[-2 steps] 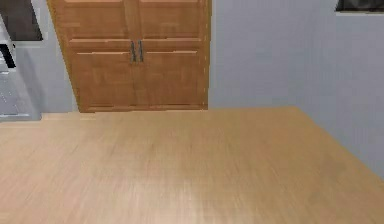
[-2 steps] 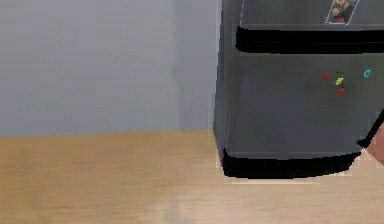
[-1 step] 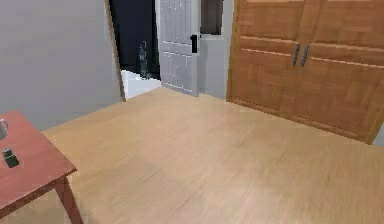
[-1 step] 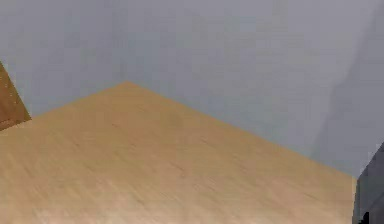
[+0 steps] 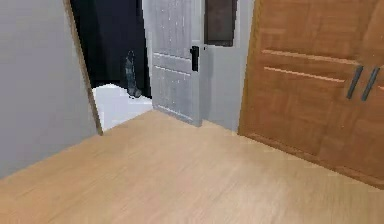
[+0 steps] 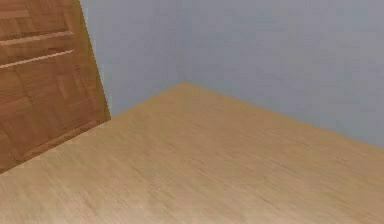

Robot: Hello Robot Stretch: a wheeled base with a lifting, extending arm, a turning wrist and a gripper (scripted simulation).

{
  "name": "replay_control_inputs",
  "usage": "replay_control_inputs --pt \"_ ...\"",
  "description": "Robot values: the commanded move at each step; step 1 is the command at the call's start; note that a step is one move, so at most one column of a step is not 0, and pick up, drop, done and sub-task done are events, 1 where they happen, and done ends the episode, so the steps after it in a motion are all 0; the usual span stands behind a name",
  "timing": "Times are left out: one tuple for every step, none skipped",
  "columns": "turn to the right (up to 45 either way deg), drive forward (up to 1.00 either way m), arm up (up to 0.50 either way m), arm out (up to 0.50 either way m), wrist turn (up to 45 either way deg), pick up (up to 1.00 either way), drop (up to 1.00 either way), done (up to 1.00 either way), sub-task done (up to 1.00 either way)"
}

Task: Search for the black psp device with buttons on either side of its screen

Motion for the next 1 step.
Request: replay_control_inputs --pt "0.0 0.05 0.00 0.00 0.0 0.00 0.00 0.00 0.00"
